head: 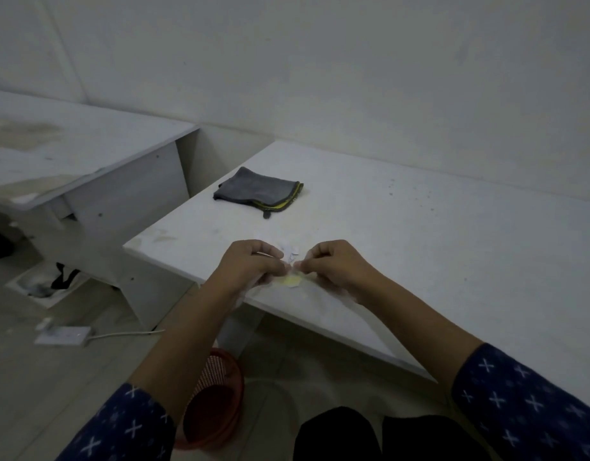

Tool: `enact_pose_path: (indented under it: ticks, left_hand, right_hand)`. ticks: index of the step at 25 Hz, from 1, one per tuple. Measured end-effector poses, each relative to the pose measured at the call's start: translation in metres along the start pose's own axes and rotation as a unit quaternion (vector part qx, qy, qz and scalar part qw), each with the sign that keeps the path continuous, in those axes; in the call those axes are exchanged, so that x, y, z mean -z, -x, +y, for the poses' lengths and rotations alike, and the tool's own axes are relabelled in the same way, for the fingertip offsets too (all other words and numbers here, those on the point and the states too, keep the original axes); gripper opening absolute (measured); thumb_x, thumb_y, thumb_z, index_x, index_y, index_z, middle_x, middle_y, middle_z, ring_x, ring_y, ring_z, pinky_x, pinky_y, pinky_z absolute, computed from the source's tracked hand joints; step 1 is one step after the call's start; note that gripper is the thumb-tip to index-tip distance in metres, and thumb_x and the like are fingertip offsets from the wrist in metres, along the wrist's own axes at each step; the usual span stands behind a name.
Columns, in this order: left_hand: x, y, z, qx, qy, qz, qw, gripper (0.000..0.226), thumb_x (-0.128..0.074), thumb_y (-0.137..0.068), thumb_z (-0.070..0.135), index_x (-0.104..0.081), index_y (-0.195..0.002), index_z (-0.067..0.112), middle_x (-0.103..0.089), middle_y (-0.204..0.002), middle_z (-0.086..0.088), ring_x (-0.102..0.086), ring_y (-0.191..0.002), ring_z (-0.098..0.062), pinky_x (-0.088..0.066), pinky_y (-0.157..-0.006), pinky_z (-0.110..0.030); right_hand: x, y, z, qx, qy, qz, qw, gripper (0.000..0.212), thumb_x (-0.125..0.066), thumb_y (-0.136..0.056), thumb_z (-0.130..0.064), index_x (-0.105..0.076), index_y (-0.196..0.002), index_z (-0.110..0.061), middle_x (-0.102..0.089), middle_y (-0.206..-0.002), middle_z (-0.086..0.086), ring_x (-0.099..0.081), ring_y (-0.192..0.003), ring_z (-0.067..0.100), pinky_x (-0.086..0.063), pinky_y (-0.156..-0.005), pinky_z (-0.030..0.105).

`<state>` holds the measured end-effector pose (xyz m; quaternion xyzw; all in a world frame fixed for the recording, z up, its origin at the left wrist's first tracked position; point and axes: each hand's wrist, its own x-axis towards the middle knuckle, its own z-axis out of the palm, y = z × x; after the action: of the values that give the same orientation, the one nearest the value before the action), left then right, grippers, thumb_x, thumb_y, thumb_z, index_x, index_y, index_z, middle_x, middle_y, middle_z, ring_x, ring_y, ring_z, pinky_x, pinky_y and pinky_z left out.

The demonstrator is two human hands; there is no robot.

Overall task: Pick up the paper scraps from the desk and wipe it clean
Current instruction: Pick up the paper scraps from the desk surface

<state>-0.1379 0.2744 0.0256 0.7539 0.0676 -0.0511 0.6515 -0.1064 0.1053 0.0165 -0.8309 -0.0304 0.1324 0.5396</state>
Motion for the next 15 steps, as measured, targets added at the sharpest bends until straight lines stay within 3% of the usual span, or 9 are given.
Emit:
enact_pose_path:
  ticks: [4, 9, 12, 15]
  left_hand:
    - [-0.006, -0.006, -0.012, -0.021, -0.146, 0.071, 0.987, 0.015, -0.079, -0.063, 0.003, -0.069, -0.075, 0.003, -0.066, -0.077, -0.005, -0.060, -0.074, -0.015, -0.047, -0.064, -0.023]
    - [-0.021, -0.006, -0.018, -0.086, -0.265, 0.133, 0.951, 0.016, -0.076, -0.064, 0.007, -0.061, -0.062, 0.014, -0.062, -0.069, 0.001, -0.058, -0.070, -0.015, -0.037, -0.055, -0.019]
    - [-0.024, -0.004, -0.016, -0.092, -0.344, 0.152, 0.922, 0.020, -0.076, -0.065, 0.016, -0.056, -0.063, 0.021, -0.059, -0.070, 0.004, -0.056, -0.070, -0.016, -0.038, -0.055, -0.024]
    - [-0.023, -0.002, -0.014, -0.090, -0.371, 0.156, 0.911, 0.026, -0.079, -0.065, 0.019, -0.053, -0.067, 0.022, -0.057, -0.081, -0.001, -0.055, -0.076, -0.018, -0.036, -0.054, -0.024]
  right_hand:
    - [-0.014, -0.003, 0.005, 0.084, 0.127, 0.076, 0.985, 0.013, -0.075, -0.074, -0.019, -0.065, -0.074, -0.011, -0.058, -0.069, -0.003, -0.052, -0.063, 0.008, -0.041, -0.058, 0.018]
    - [-0.029, 0.005, 0.014, 0.108, 0.224, 0.131, 0.960, 0.016, -0.068, -0.076, -0.027, -0.052, -0.074, -0.024, -0.056, -0.078, -0.007, -0.056, -0.078, 0.016, -0.046, -0.068, 0.031]
    - [-0.027, 0.008, 0.014, 0.104, 0.244, 0.133, 0.955, 0.021, -0.066, -0.079, -0.033, -0.049, -0.085, -0.023, -0.056, -0.083, -0.004, -0.057, -0.082, 0.019, -0.042, -0.066, 0.029]
    - [-0.021, 0.010, 0.014, 0.101, 0.281, 0.136, 0.945, 0.047, -0.069, -0.077, -0.042, -0.039, -0.107, -0.021, -0.053, -0.087, 0.000, -0.052, -0.077, 0.018, -0.037, -0.060, 0.028]
